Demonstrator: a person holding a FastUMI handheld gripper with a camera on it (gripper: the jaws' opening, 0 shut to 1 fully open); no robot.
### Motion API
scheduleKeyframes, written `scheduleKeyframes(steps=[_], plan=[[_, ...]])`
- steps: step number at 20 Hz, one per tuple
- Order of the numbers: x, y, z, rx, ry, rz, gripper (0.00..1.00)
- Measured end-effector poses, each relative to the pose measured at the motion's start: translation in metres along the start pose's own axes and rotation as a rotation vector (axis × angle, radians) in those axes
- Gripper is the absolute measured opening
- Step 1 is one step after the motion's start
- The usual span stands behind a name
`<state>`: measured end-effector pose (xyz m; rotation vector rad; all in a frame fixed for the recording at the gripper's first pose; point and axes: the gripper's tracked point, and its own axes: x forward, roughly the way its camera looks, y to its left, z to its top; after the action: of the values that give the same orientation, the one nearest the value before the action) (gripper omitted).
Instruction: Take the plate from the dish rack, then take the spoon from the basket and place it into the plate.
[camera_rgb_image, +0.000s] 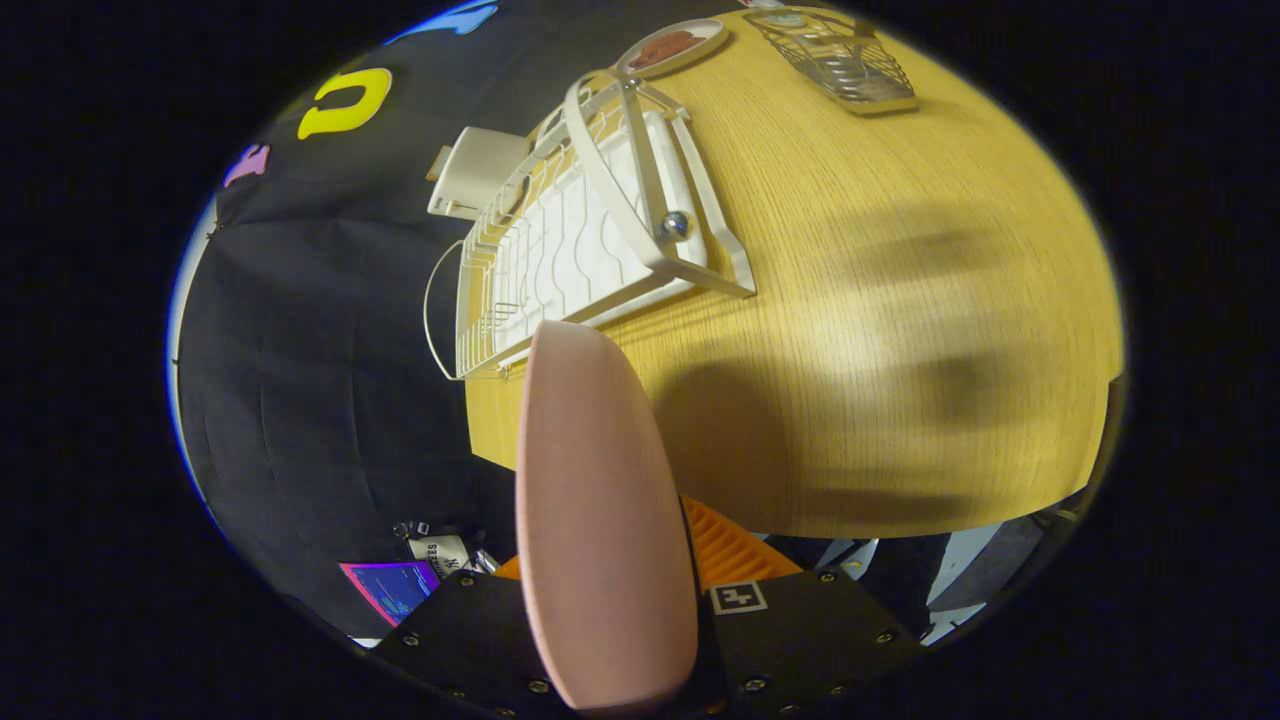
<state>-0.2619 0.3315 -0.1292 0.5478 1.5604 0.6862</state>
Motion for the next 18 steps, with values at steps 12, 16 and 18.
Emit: scheduleKeyframes(steps=[12, 16, 18], plan=[[0.064, -0.007, 0.008, 0.037, -0.029, 0.080, 0.42], [0.064, -0.012, 0.013, 0.059, -0.033, 0.060, 0.43], [0.061, -0.015, 0.015, 0.061, -0.038, 0.054, 0.50]])
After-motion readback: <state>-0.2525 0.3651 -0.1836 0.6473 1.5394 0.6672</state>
